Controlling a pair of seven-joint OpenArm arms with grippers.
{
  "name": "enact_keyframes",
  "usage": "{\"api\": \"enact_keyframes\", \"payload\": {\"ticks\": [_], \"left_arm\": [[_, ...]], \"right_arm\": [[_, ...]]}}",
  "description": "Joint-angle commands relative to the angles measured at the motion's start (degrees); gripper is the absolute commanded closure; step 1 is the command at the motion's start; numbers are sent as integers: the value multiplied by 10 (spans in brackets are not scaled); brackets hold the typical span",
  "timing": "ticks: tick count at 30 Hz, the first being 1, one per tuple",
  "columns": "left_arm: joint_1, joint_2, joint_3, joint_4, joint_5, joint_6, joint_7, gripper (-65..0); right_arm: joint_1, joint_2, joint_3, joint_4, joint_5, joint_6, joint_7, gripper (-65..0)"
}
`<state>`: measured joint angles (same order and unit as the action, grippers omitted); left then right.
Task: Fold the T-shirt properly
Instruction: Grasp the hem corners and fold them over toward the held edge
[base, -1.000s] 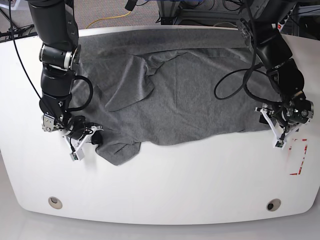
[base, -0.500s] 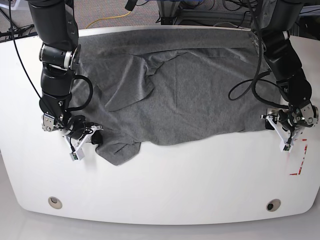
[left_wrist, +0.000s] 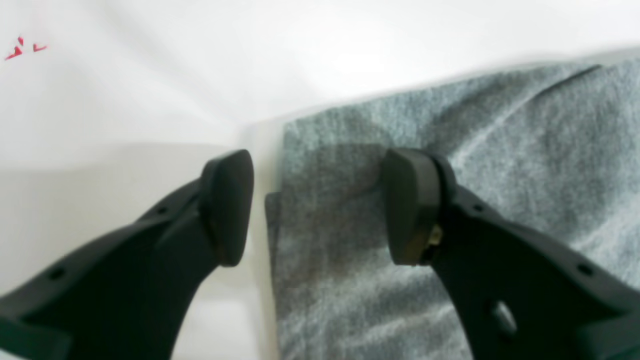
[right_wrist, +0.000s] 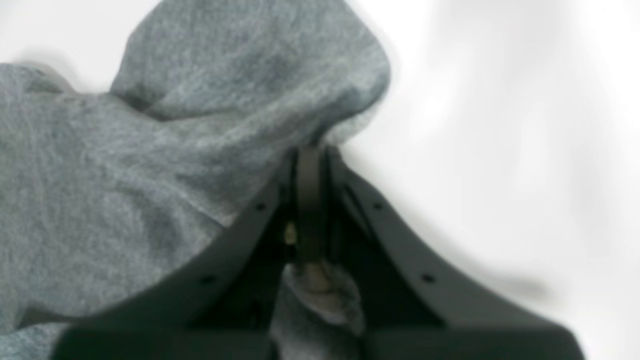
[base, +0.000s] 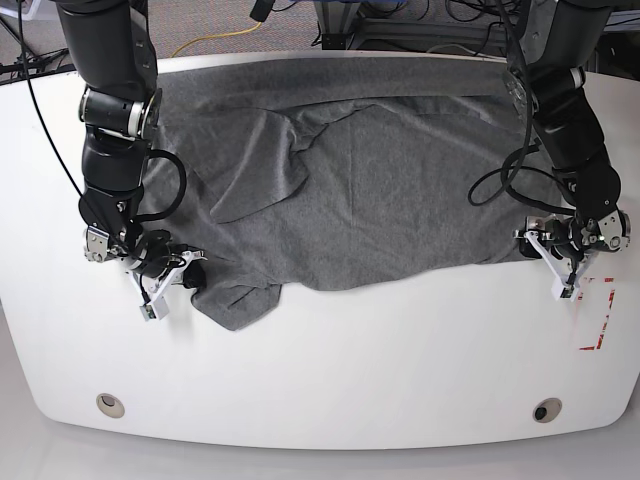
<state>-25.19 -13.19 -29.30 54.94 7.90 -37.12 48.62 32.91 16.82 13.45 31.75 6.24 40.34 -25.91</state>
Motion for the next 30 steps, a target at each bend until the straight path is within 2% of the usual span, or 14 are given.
{"api": "enact_keyframes", "payload": {"ticks": [1,3,5,6,10,15,30], "left_arm": [[-11,-7,0,7,1,1,-15,-258],[-10,-7,0,6,1,1,-27,-156],[-9,-7,0,6,1,2,-42,-26],[-9,-7,0,6,1,2,-44,0],[-9,-7,0,11,1,1,-45,0],[-7,-6,0,47,1,-2,-45,0],[99,39,3,265,1,-3,-45,0]], "right_arm": [[8,5,0,2,-14,-3,-20,0],[8,5,0,2,-14,-3,-20,0],[8,5,0,2,-14,-3,-20,0],[8,5,0,6,-14,-3,-20,0],[0,5,0,64,-14,-3,-39,0],[-17,3,0,174,-15,-3,-96,0],[-89,5,1,458,-14,-3,-271,0]]}}
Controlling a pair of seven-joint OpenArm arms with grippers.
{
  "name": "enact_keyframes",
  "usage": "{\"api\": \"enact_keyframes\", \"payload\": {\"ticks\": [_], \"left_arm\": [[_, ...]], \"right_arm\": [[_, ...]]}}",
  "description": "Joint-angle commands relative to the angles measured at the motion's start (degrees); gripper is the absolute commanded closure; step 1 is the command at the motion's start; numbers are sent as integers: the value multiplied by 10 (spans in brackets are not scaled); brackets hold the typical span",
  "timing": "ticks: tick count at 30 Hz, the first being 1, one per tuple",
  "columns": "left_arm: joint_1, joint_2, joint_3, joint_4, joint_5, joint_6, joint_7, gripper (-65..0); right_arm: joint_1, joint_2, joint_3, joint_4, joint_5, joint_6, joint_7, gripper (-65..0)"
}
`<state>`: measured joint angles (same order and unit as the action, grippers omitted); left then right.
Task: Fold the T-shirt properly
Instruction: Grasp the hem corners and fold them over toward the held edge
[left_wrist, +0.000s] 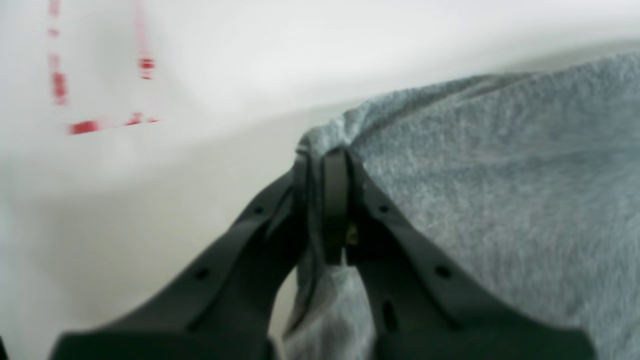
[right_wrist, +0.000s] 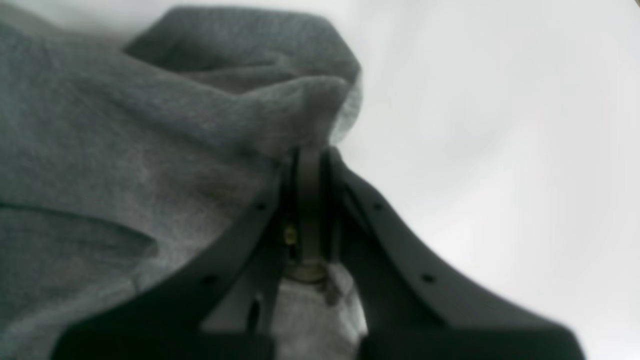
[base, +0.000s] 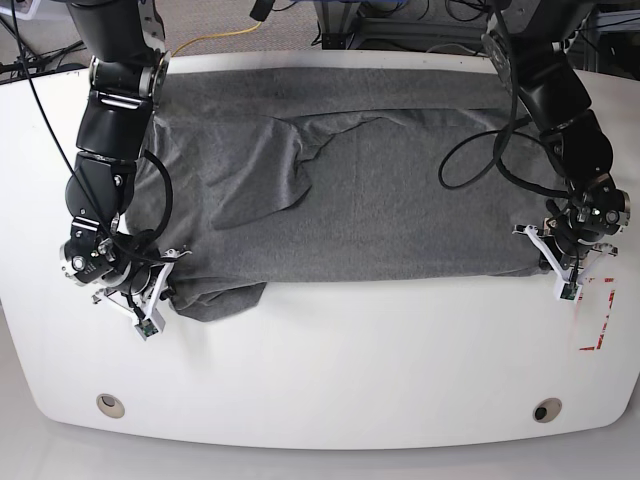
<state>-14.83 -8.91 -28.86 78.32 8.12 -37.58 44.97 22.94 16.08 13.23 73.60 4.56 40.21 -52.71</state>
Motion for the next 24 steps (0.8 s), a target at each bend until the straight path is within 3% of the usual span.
{"api": "enact_keyframes", "payload": {"ticks": [1,10,13,15,20,24], "left_arm": [[4,-1,-1,43,-1,2,-9,0],[92,0,-1,150,-1,0,-6,0],[115,0,-2,182,-2,-2,24,0],[129,0,-5,203,-2,-24,54,0],[168,1,-5,255,-2,-24,109,0],[194,21,-14,300,-2,-24,149,0]], "right_arm": [[8,13,3,54,3,-2,-11,0],[-64,14,39,210,4,-2,-117,0],[-94,13,40,260,4,-2,-146,0],[-123,10,40,296,4,-2,-156,0],[-179,8,40,362,4,-2,-183,0],[-217,4,66,393,8,-2,-196,0]]}}
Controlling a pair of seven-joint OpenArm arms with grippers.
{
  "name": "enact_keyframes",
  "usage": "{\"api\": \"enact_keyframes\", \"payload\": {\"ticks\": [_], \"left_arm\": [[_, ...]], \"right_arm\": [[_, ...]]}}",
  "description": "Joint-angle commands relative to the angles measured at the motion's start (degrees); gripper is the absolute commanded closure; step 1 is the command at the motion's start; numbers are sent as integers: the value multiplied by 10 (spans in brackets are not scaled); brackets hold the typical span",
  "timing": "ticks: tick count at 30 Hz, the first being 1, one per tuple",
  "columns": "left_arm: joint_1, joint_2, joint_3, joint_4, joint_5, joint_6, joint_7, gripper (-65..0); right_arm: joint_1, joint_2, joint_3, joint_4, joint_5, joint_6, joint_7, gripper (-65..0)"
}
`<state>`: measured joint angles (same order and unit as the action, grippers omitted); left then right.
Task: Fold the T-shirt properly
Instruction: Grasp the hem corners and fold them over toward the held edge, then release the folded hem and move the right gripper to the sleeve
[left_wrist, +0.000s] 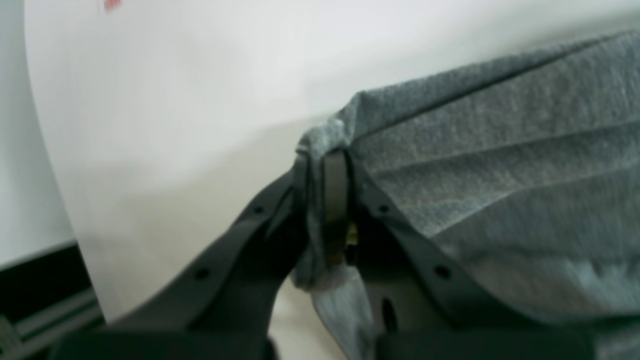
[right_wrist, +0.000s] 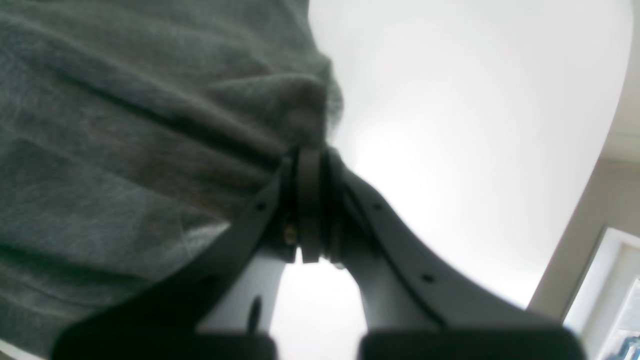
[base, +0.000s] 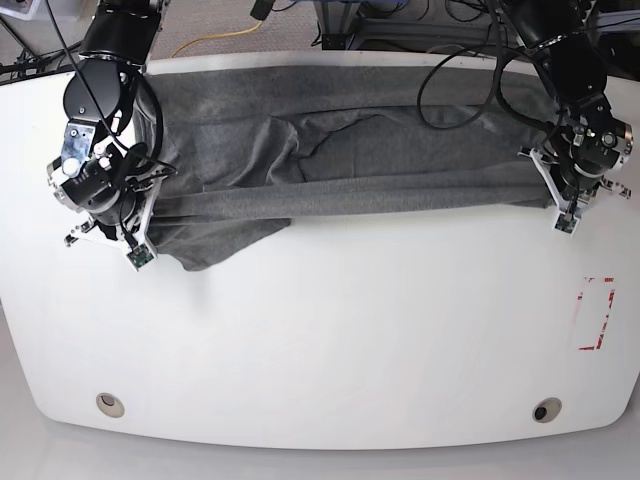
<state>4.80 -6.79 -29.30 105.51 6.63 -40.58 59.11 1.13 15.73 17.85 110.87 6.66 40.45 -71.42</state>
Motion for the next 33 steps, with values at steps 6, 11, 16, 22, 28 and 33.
{"api": "enact_keyframes", "payload": {"ticks": [6,11,16,22,28,33], "left_arm": [[24,10,-53,48,14,6,48,0],[47,10,-71,49,14,6,101,0],[75,10,-71,59,15,6,103,0],[81,11,-56,62,14,6,103,0],[59,9,-55,61,17,6,103,0],[57,7,-55,61,17,6,103,-24]], "right_arm": [[-42,-6,85,26,57,-4,-54,0],[-104,-6,123,39,117,-4,-62,0],[-146,-6,127,39,155,-4,-63,0],[-162,-14,126,39,165,-4,-63,0],[-159,-22,127,41,325,-4,-63,-182],[-153,-33,120,39,410,-4,-63,-407]]}}
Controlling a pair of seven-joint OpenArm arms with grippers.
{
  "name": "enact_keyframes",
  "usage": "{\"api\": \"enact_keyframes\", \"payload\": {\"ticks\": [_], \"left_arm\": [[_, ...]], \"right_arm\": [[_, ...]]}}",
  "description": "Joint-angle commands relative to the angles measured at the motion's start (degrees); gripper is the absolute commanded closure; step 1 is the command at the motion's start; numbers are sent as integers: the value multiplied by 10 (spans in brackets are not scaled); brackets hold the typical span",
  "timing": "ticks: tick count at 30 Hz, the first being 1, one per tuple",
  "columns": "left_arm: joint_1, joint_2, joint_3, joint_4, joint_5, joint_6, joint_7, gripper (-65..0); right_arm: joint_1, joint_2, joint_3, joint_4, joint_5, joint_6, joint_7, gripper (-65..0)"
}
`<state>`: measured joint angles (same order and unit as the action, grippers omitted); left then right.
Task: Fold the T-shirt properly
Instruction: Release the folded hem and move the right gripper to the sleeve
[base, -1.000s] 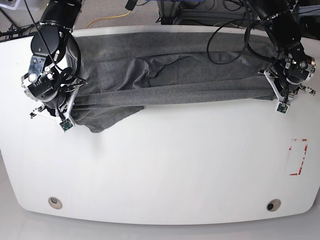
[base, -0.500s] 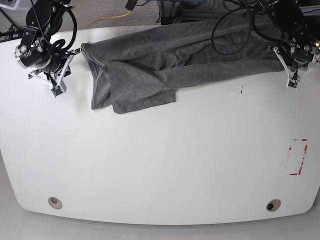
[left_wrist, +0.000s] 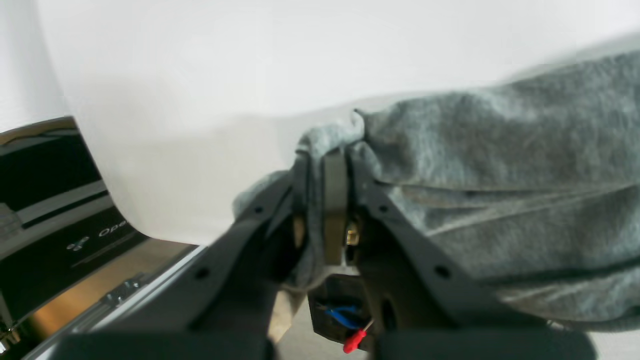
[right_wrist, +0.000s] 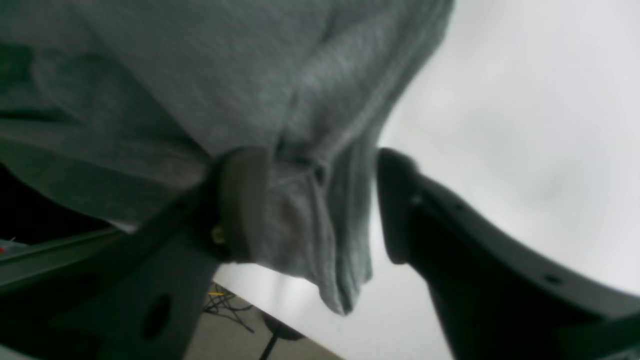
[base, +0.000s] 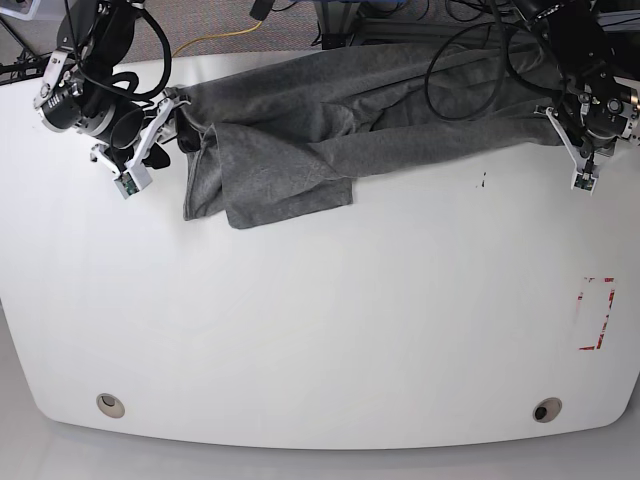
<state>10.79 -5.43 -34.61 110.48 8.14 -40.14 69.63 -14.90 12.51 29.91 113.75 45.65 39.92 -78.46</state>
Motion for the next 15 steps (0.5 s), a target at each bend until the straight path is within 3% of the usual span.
{"api": "enact_keyframes", "payload": {"ticks": [1,7,12,15], "left_arm": [[-3,-7,-2,11,2,1,-2,-74],[-2,-7,-2,10,2,1,-2,-301],[-4,-6,-5,20,-4,1,16,-329],[-5,-5,-5,39,-8,1,42,-326]], "right_arm": [[18,-13,-10,10,20,1,8,-428],[47,-48,-65,8,-61,1,9,-431],[64,-74,-127,-4,-143,1,13,-428],[64,-87,-149,-9,-187,1,25,-385]]}}
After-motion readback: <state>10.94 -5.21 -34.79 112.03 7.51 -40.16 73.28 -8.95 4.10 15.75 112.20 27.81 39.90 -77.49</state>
